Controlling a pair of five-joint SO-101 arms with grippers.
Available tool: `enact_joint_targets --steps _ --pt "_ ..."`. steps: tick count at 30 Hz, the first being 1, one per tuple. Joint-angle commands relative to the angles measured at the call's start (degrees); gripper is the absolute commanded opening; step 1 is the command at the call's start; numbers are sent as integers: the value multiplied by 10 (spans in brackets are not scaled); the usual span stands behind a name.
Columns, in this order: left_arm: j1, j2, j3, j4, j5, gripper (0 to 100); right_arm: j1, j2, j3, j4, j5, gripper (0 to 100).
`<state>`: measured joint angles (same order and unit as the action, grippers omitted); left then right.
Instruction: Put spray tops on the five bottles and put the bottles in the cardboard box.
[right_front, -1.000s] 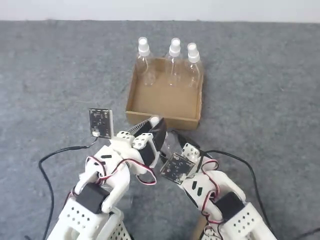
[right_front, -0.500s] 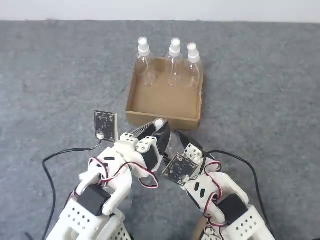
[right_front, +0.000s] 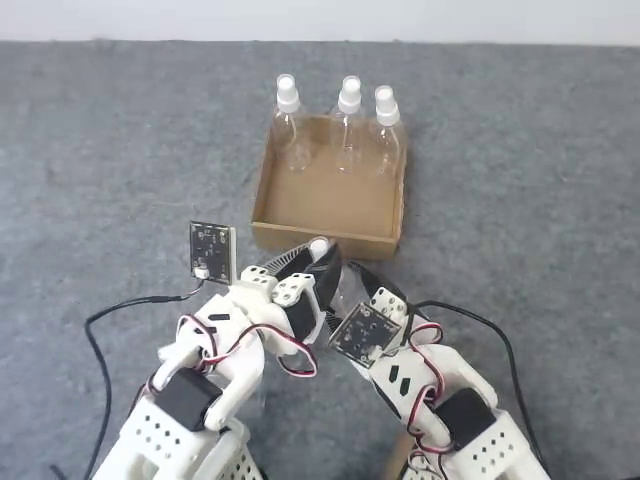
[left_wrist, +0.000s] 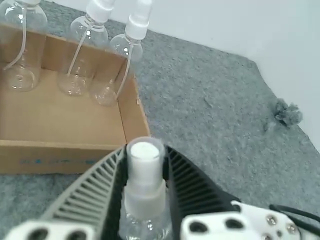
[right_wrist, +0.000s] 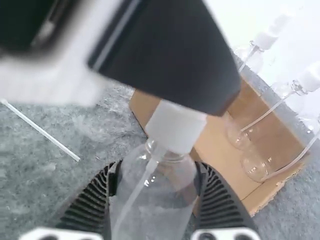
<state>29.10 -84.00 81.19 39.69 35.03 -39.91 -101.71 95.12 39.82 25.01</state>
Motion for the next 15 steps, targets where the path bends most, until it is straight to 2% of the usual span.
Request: enact_joint_targets --steps 1,6,10,15 --pt "16 -4 -6 -1 1 140 -3 -23 -5 -2 -10 6" --pt "16 -4 -40 58 2 222 -3 -23 -3 -1 -10 6" --pt "16 -4 -68 98 3 228 -3 -23 -3 0 -10 6" --pt "5 -4 -82 107 11 228 -2 -23 -2 0 -10 6"
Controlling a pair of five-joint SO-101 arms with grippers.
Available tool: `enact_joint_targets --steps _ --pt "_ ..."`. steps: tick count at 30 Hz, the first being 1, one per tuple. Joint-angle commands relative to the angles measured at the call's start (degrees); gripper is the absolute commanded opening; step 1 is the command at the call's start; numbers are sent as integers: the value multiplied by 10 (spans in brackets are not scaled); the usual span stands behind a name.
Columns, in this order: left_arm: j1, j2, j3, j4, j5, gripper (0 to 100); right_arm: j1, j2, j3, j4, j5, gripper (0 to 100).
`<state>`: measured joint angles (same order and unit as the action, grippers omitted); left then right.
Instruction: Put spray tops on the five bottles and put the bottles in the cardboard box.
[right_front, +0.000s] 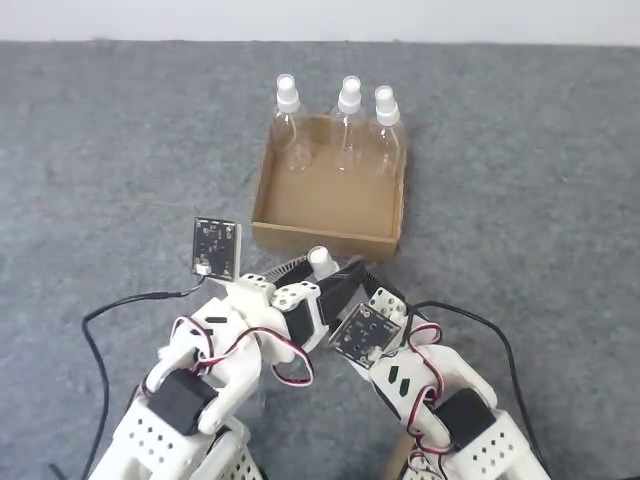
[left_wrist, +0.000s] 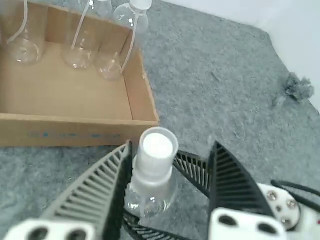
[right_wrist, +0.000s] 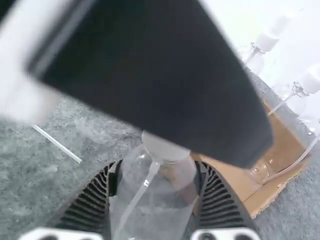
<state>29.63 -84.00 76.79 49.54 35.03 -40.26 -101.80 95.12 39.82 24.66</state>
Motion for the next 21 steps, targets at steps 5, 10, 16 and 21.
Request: enact_joint_targets --steps 5,10,16,21 --pt "-48 -4 -61 9 18 228 25 -22 -3 -3 -7 6" --pt "-51 -4 -64 9 18 228 31 -22 -4 -3 -8 6" --pt "-56 -42 -68 11 19 225 33 -22 -3 -3 -8 6" --pt "-84 -158 -67 48 38 225 33 -22 -2 -3 -9 6"
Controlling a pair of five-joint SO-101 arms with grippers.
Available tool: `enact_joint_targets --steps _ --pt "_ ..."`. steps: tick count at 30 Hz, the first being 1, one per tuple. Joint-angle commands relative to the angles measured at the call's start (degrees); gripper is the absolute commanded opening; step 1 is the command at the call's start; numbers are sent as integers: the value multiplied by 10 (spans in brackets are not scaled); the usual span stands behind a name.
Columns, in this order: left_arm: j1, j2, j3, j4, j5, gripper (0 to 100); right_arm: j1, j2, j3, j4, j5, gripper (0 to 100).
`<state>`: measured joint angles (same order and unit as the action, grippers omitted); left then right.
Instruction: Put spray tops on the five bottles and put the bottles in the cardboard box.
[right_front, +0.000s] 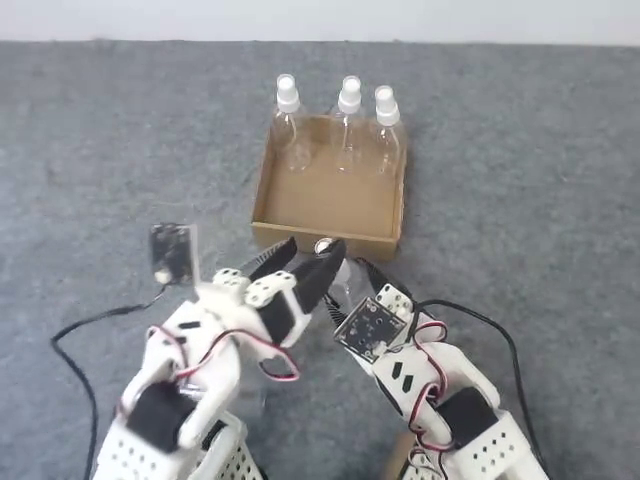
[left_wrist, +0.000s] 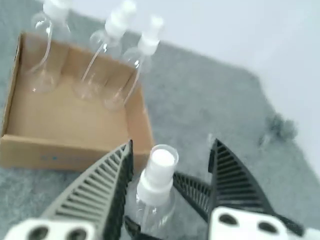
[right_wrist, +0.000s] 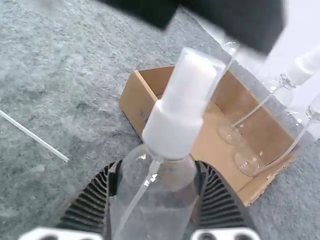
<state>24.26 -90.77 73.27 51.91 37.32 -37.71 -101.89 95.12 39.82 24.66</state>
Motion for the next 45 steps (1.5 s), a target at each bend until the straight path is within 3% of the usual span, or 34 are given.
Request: enact_joint_targets --steps 1,7,16,23,33,45 --pt "-47 -114 -31 27 15 224 7 -22 -2 -3 -14 6" --pt "-133 -129 -32 9 14 224 8 -22 -3 -3 -75 6" --pt "-197 -129 -30 6 -3 215 8 -22 -3 1 -77 6" --pt "-276 -129 -8 3 -8 8 8 -22 -3 2 -77 6" --pt "-328 -129 61 2 -8 18 8 -22 -3 1 -77 6" --pt "-328 -129 133 4 -8 18 8 -22 12 -32 -72 6"
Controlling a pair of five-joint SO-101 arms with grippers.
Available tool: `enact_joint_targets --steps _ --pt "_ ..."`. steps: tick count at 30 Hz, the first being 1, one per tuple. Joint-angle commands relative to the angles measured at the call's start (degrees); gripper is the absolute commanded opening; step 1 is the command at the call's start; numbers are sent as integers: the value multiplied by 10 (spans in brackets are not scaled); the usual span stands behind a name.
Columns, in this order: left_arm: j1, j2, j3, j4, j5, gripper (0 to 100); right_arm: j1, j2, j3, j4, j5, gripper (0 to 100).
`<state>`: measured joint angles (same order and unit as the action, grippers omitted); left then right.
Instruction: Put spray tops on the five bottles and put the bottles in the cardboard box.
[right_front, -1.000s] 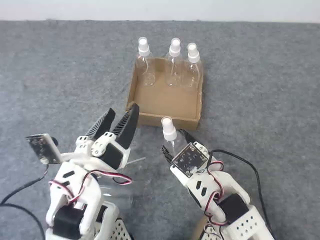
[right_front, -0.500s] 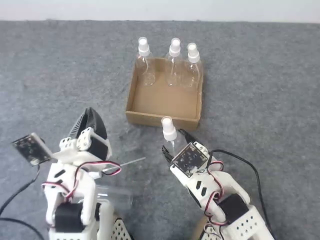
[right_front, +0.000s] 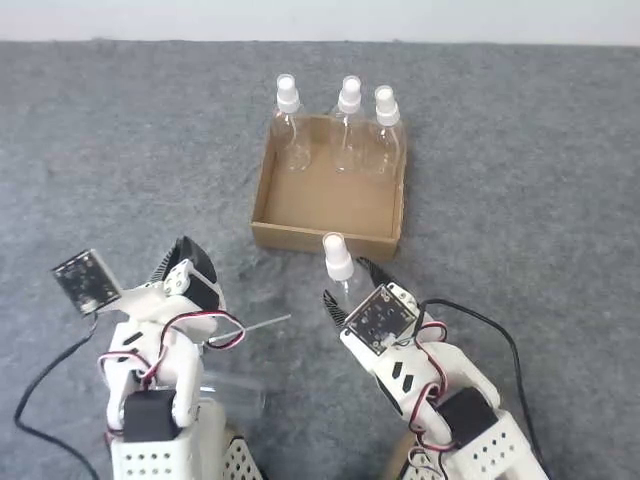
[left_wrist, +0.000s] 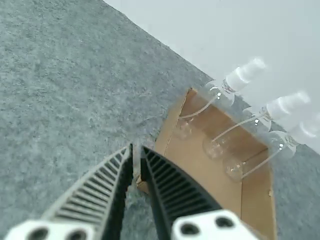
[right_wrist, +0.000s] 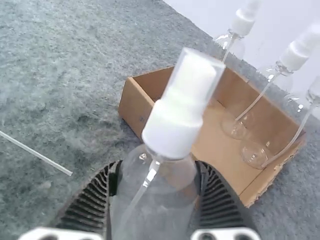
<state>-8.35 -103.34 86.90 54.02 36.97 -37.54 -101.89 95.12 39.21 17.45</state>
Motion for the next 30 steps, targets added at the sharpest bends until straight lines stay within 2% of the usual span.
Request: enact_joint_targets --steps 1,12,20,30 --pt "-2 -4 -1 -17 -4 18 7 -22 12 -29 0 6" --pt "-3 -4 13 -17 -4 18 4 -22 12 -102 -4 6" --pt "-3 -4 16 -19 -4 18 3 -22 11 -115 -5 6" --pt "-3 -4 20 -20 -4 18 3 -22 -78 -153 -5 6"
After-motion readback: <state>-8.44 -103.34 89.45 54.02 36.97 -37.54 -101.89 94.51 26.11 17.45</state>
